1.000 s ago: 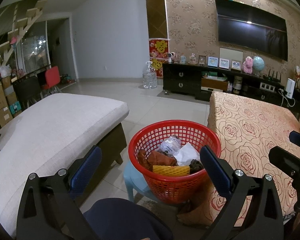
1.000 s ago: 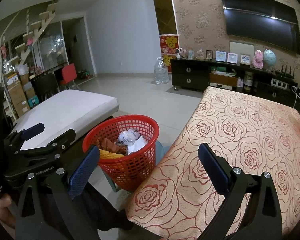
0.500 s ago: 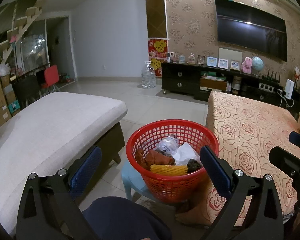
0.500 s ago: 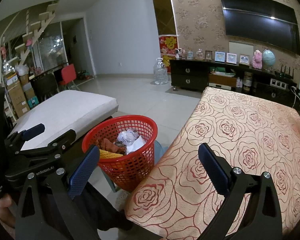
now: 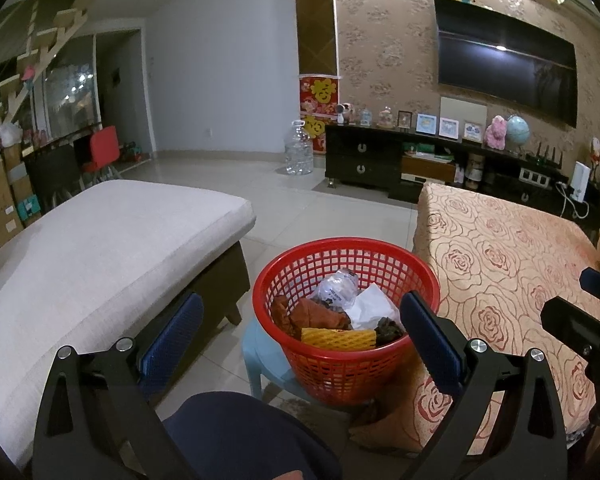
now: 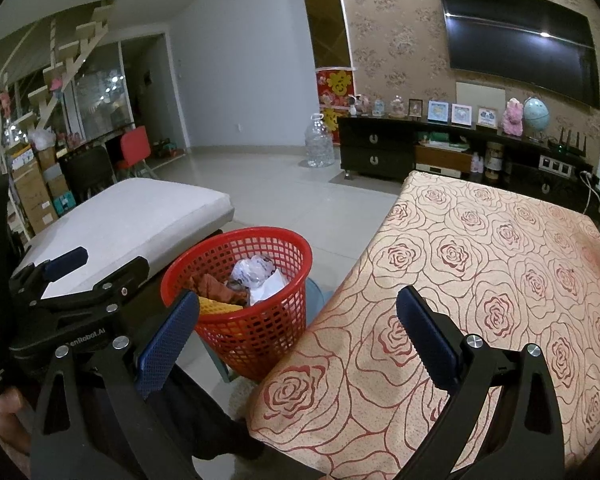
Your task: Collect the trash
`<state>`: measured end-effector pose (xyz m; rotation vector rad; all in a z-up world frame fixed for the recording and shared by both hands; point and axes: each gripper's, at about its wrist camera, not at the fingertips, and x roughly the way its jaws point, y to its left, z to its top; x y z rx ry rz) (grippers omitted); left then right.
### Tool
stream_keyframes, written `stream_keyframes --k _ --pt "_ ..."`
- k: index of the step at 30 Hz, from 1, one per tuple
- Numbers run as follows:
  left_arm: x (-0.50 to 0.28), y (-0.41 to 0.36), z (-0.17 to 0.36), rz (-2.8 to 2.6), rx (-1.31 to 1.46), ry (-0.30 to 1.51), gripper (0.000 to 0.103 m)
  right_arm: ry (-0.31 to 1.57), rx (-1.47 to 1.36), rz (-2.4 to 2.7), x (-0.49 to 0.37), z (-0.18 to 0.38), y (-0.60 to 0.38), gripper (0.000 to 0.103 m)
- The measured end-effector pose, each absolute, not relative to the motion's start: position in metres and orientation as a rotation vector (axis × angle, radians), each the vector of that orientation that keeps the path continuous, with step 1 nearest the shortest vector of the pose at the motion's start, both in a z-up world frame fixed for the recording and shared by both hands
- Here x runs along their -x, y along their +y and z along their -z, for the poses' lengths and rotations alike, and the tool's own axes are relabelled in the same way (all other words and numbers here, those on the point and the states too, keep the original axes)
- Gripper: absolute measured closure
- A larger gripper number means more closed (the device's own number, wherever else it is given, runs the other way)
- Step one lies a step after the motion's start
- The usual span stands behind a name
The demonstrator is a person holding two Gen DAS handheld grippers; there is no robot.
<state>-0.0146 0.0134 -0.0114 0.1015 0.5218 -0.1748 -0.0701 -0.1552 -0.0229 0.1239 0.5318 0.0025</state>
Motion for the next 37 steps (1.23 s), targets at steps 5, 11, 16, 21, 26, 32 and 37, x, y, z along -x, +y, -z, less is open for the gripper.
stream_keyframes --k 5,11,16,21,26,32,37 --pt "0.008 0.017 0.013 0.182 -0.080 0.536 0.008 0.537 -0.123 -0.003 0.070 0.026 -0.153 0.007" --pt "0.007 0.017 0.014 0.184 -0.084 0.537 0.008 0.547 -0.126 -0.001 0.069 0.032 -0.155 0.007" --pt "0.006 0.015 0.016 0.192 -0.079 0.537 0.008 0.550 -0.128 0.000 0.068 0.033 -0.156 0.007" --pt "0.006 0.015 0.017 0.193 -0.083 0.535 0.008 0.556 -0.135 0.004 0.067 0.037 -0.159 0.007" --pt "0.009 0.015 0.019 0.200 -0.077 0.523 0.008 0.565 -0.143 0.011 0.066 0.041 -0.163 0.007" --pt "0.002 0.016 0.023 0.228 -0.064 0.546 0.008 0.576 -0.177 0.038 0.067 0.043 -0.185 0.007" --pt "-0.009 0.016 0.034 0.220 -0.067 0.580 0.008 0.626 -0.175 0.222 0.077 0.051 -0.273 0.007"
